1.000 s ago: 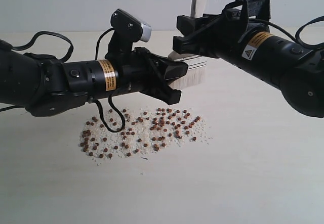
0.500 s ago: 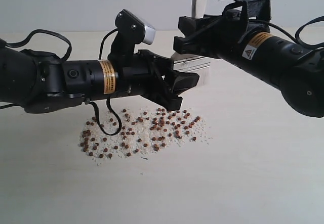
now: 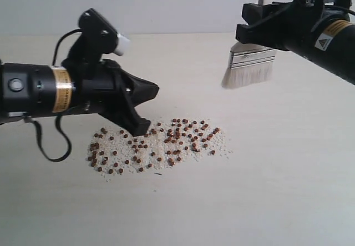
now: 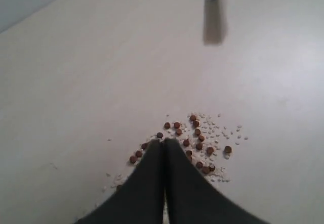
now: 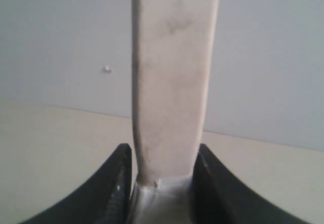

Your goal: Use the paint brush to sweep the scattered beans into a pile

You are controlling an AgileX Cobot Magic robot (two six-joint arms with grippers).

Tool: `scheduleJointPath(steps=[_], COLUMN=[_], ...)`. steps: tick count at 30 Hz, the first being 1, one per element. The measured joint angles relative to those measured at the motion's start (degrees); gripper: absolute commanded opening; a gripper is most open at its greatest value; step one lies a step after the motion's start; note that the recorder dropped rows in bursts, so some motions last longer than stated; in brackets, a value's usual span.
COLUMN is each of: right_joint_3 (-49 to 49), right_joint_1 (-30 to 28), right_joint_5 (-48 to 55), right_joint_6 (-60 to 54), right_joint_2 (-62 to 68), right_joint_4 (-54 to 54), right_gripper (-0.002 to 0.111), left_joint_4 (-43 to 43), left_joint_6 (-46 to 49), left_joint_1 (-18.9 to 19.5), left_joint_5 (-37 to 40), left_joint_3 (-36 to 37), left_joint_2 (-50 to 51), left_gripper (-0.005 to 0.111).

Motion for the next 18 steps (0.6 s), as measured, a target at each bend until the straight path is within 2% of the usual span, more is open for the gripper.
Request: scheduleJointPath(steps=[3,8,13,18], right_joint_3=[0.75,0.73,0.73,0.73], right_joint_1=[-1.63,-2.53,-2.53,-2.57], right_joint_5=[0.42,-2.27,-4.41,-10.13], right_joint_6=[2.70,9.68,12.60,14.26], right_joint_2=[-1.58,-3.30,-3.39,-2.46], right_joint_4=[-10.50,-35.87,-47.89,-52.28], right_gripper=[0.000,0.000,0.000,0.000], left_joint_4=[-2.57,-9.07,-18.48,-28.51], left_joint_6=[0.55,5.31,11.90,15.70], left_joint_1=[2.45,6.18,9.24,10.39], left_joint_5=[-3.41,-8.58,-10.33,-13.53], left_joint_3=[5.51,15.17,26.33,36.75], left_joint_2=[-6.65,-18.46,-32.47,-50.91], left_gripper=[0.000,0.000,0.000,0.000])
